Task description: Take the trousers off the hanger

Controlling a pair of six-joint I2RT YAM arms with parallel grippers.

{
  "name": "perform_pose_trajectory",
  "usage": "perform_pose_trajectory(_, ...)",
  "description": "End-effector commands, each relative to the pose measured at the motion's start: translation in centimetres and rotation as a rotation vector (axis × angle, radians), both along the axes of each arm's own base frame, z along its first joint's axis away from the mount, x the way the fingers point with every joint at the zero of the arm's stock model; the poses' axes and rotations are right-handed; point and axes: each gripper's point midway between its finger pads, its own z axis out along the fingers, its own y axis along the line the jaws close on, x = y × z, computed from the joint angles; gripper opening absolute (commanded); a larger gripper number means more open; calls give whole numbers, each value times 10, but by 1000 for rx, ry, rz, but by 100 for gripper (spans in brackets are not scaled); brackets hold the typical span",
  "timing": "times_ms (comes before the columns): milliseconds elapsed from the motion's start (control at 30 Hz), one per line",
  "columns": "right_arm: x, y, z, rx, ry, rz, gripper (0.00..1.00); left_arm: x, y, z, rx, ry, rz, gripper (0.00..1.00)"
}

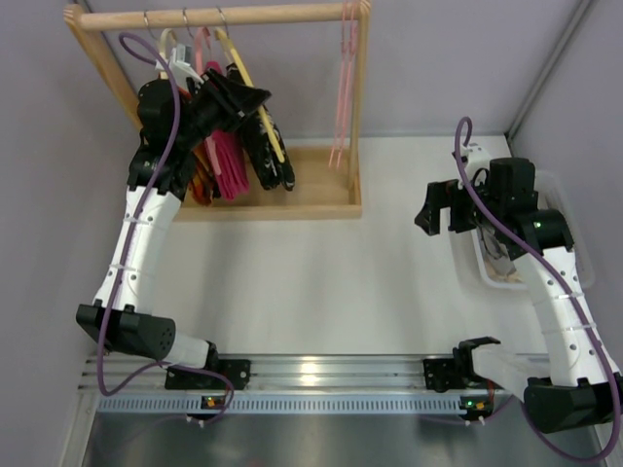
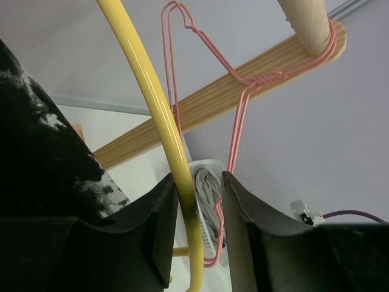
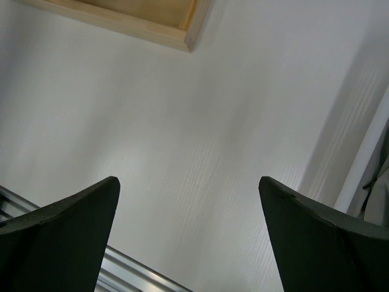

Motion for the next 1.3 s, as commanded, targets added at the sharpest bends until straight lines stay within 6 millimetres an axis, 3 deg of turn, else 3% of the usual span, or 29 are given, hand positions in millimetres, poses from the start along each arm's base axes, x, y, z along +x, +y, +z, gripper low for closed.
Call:
perform_pose_trajectory(0, 13, -2, 21, 20, -79, -20, 99, 4, 0, 15, -27, -67, 1, 40)
perform_pose_trajectory(167, 13, -2, 20, 22, -77, -19, 100, 7, -1, 11, -34, -53, -5, 37)
perform_pose_trajectory(300, 13, -2, 20, 19, -78, -20, 99, 4, -3, 14, -69, -54, -31, 21)
perform_pose_trajectory(367, 12, 0, 21, 27, -81, -5, 99, 1, -3, 21, -109, -64, -56, 6)
perform_pose_trajectory(433, 11, 3, 23, 36, -81, 11, 99, -4, -4, 30, -130, -92, -72, 0)
perform_pose_trajectory(700, 10, 12, 36, 72, -132, 57, 99, -42, -5, 99, -247, -258, -151, 0)
perform_pose_trajectory(833, 11, 15, 36, 84, -131, 71, 99, -57, -8, 122, -268, -329, -199, 0)
perform_pose_trajectory(1133, 9, 24, 53, 132, -231, 109, 99, -97, -10, 150, -309, -461, -284, 0)
perform_pose_trajectory(1267, 9, 28, 56, 148, -242, 135, 99, -115, -15, 148, -300, -501, -326, 0)
